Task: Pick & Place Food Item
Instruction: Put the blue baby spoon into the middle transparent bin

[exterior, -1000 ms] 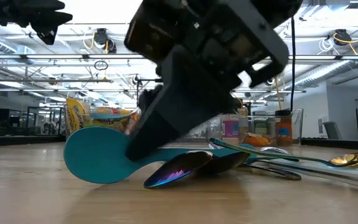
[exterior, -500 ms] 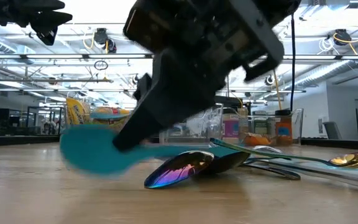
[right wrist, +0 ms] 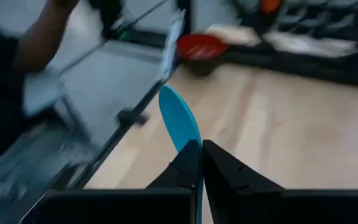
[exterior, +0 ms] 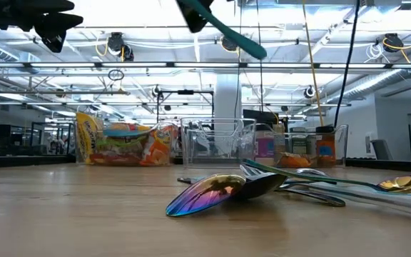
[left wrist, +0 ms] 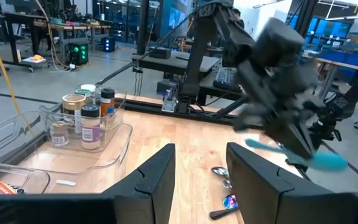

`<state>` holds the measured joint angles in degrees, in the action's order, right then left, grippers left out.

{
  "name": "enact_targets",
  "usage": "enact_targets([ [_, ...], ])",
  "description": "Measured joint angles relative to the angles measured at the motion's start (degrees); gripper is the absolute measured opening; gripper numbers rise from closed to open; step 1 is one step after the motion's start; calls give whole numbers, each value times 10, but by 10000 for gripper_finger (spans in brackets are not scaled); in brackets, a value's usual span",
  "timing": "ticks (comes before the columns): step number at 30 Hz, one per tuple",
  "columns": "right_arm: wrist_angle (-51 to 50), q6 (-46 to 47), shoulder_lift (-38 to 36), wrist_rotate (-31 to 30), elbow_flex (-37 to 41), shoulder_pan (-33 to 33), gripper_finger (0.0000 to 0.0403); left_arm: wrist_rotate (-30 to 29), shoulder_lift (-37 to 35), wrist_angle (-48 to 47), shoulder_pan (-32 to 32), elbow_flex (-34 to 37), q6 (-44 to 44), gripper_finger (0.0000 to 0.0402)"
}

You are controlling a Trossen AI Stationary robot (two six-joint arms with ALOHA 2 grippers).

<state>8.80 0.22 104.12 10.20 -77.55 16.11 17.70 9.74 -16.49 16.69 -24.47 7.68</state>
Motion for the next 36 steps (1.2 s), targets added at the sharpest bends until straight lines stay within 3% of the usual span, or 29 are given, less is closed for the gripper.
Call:
enact_targets([
  [4,75,33,-63,-13,63,-41,1,0,0,0,0,0,-2,152],
  [9,278,91,-126,-16,184,-119,1,-1,0,0,0,0,-14,152],
  [14,464,147,-144,-110,284,-213,1,-2,0,4,0,0,-19,152],
  [19,458,154,-122,-179,312,-290,1,-2,0,29,0,0,-25,152],
  [24,482,141,-86,-225,303,-328,0,-2,11,73,0,0,-39,152],
  [30,445,137,-52,-355,294,-354,1,-2,53,137,0,-1,-52,152],
  [36,446,134,-23,-354,294,-346,5,-3,110,190,0,-1,-78,152],
])
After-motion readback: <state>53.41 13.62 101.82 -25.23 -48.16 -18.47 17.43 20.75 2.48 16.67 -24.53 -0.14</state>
